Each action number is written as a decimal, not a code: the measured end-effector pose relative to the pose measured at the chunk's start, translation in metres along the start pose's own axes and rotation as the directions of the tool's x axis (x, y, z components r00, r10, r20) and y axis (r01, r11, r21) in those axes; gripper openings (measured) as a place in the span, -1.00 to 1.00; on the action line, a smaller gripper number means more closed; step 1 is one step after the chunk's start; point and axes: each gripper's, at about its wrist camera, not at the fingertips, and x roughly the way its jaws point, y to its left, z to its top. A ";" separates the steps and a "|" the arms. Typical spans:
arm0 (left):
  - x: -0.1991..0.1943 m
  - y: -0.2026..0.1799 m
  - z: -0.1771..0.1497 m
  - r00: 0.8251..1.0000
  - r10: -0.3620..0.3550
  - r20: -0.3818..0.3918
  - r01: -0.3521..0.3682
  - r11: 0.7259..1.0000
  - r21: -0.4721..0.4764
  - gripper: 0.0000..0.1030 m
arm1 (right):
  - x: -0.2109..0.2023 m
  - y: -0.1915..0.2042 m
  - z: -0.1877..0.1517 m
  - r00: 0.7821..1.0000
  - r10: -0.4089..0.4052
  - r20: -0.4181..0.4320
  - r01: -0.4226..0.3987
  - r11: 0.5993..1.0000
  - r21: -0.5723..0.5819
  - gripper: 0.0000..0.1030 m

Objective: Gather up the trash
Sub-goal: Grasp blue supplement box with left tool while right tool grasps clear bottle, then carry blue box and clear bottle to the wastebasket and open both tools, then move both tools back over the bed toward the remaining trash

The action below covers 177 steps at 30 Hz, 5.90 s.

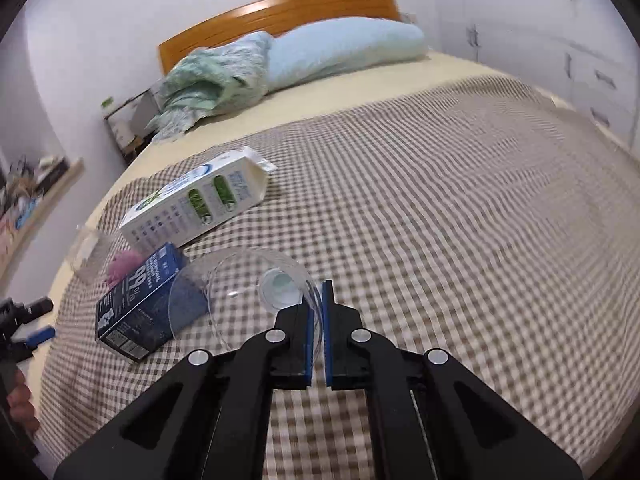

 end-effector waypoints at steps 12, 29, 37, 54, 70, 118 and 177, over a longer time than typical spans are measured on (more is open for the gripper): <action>0.041 -0.106 -0.029 0.975 -0.221 -0.011 0.185 0.786 0.590 0.86 | -0.011 -0.007 -0.003 0.995 0.101 -0.001 -0.101 0.993 0.053 -0.92; 0.061 -0.097 -0.034 0.990 -0.135 -0.040 0.130 0.764 0.632 0.86 | -0.006 -0.009 -0.005 0.995 0.102 -0.020 -0.100 0.993 0.059 -0.92; 0.065 -0.106 -0.052 0.904 -0.285 -0.318 0.422 0.705 0.569 0.78 | 0.003 -0.011 -0.007 0.996 0.076 -0.045 -0.073 0.996 0.052 -0.92; 0.088 -0.124 -0.056 0.987 -0.054 -0.153 0.131 0.824 0.551 0.16 | 0.008 -0.016 -0.007 0.997 0.066 -0.046 -0.064 0.997 0.049 -0.92; -0.046 -0.293 -0.221 0.803 -0.308 -0.510 0.552 0.707 0.442 0.16 | -0.239 -0.190 -0.090 0.985 -0.150 0.089 0.145 0.987 0.062 -0.92; 0.042 -0.507 -0.446 0.779 0.088 -0.621 0.580 0.276 0.766 0.85 | -0.070 -0.455 -0.331 0.881 -0.072 -0.467 0.357 0.749 0.557 0.23; 0.050 -0.007 0.096 0.987 0.077 0.139 -0.143 0.812 0.567 0.35 | -0.074 0.093 -0.025 0.995 -0.002 -0.103 -0.033 0.940 -0.340 0.37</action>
